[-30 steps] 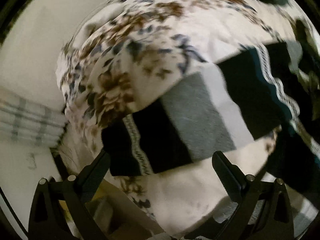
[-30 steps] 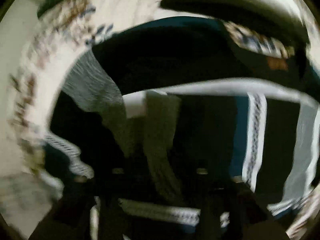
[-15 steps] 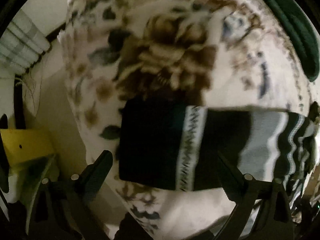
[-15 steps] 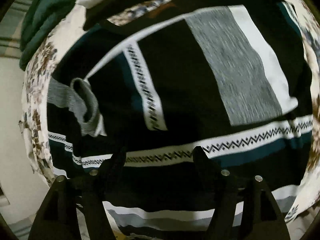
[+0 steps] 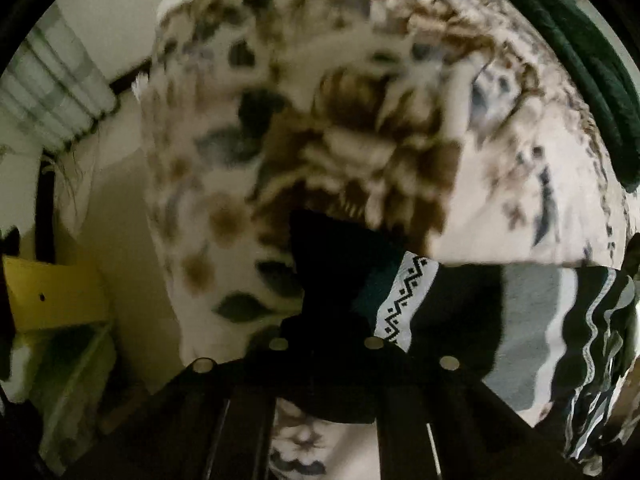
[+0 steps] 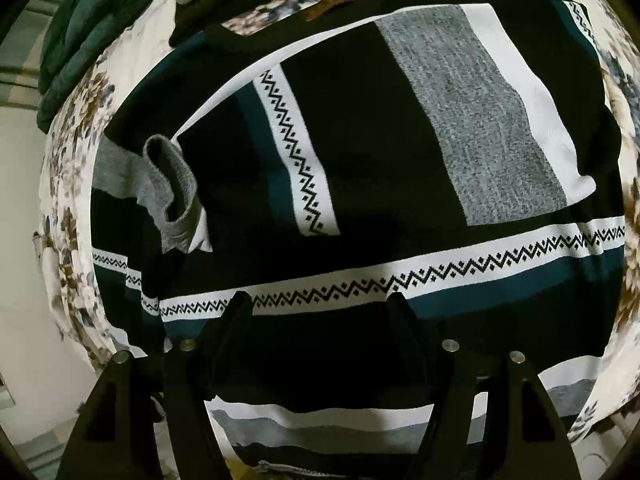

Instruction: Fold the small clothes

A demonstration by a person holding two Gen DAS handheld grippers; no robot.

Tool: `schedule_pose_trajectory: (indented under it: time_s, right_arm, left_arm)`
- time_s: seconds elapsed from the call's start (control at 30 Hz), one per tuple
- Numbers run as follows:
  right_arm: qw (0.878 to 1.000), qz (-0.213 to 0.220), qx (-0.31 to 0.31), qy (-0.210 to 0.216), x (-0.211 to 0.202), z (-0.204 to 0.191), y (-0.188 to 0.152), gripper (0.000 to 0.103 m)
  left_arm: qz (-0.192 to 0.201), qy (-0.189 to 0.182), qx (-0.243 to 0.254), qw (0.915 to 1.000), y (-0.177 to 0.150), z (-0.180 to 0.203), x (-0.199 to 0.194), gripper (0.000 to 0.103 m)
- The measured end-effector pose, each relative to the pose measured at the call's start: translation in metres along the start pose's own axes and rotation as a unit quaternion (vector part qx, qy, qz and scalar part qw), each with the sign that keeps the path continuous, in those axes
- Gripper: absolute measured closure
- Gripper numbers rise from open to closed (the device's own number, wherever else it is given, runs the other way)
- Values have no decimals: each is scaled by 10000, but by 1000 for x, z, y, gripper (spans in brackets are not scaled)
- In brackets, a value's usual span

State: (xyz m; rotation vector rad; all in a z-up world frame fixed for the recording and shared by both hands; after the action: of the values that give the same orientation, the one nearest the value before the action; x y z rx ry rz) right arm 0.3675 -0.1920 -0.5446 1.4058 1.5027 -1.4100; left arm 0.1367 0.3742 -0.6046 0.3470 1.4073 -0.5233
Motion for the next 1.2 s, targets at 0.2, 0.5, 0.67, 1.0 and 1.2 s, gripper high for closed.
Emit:
schedule_pose_trajectory:
  time_s: [0.2,0.5,0.67,1.0,1.2]
  right_arm:
    - [9956,271,10,-895,-7,0,3,28]
    - [9974,418,281,-519,-37,39,10,20]
    - [9963,490,581,-410,-65,99,3,20]
    - [9854,581,1413,-756,-107,285,-16,20]
    - [9827,573,1735,-313,-123,350,-25,20]
  left_arm:
    - [750,101,576,9955,4,26,-75,98]
    - [1492,51,2875,9461,-57,220,-142,98]
    - [1160,-363,4204,8991,-160,375,-122,98]
    - [274,-475,5814,8118,-393,561,-25,94]
    - [242,-505,5767,8150,-409,563,-17,68]
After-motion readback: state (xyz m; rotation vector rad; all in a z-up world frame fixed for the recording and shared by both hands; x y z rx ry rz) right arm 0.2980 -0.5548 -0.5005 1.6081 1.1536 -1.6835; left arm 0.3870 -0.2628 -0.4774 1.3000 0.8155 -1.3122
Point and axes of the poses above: each gripper's, at about its wrist camera, not at the fingertips, and x roughly the way its jaws point, z to its right, y to its top, the point moved 4 cm from there along x, roughly the way its jaws point, and after that the axes turned 15 degrees about -z, right-handed, at the moved point
